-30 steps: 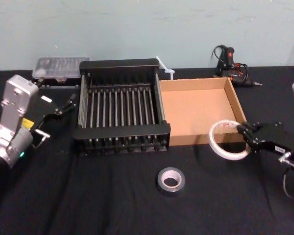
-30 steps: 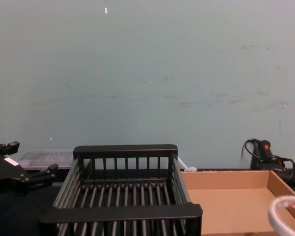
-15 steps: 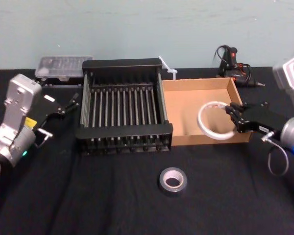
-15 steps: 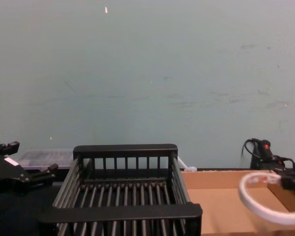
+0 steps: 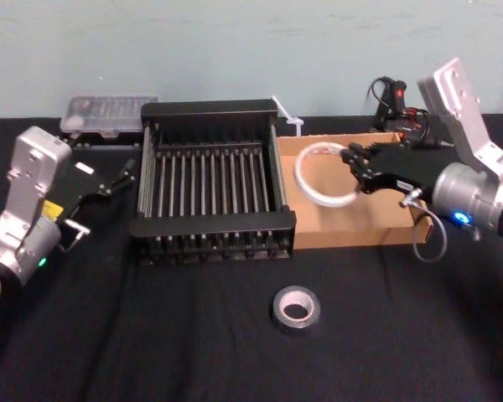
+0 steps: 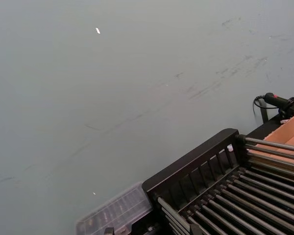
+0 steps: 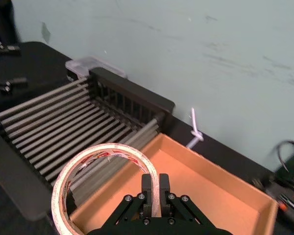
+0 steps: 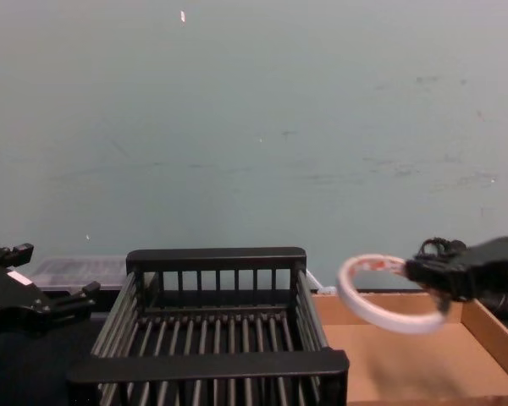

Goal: Pick up the white tape and place it into the black box , Pick up the silver tape and place it into the brown box.

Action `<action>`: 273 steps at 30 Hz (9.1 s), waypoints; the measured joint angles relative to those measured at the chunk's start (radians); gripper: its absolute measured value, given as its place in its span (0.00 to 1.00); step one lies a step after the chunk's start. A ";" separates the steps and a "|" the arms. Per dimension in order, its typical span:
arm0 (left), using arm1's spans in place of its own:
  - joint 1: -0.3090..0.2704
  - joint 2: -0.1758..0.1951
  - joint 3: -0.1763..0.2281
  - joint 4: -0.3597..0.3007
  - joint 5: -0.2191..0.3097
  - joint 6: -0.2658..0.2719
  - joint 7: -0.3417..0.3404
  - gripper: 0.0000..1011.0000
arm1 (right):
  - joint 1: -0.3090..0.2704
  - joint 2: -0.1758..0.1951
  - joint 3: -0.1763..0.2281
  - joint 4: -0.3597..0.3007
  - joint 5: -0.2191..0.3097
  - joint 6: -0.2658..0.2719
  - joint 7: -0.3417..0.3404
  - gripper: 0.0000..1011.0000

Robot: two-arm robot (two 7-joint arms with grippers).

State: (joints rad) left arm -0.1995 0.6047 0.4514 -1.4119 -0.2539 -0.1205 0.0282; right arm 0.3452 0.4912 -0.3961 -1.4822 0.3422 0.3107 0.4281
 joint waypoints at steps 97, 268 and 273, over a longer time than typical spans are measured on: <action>0.000 0.000 0.000 0.000 0.000 0.000 0.000 0.99 | 0.192 -0.170 -0.138 0.156 -0.058 0.001 0.038 0.99; 0.000 0.000 0.000 0.000 0.000 0.000 0.000 0.99 | -0.003 0.141 -0.223 -0.089 0.047 0.165 0.153 0.17; 0.000 0.000 0.000 0.000 0.000 0.000 0.000 0.99 | -0.008 0.150 -0.176 -0.104 0.062 0.155 0.112 0.17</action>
State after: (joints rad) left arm -0.1996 0.6047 0.4514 -1.4120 -0.2539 -0.1206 0.0283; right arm 0.3376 0.6414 -0.5718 -1.5867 0.4041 0.4656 0.5402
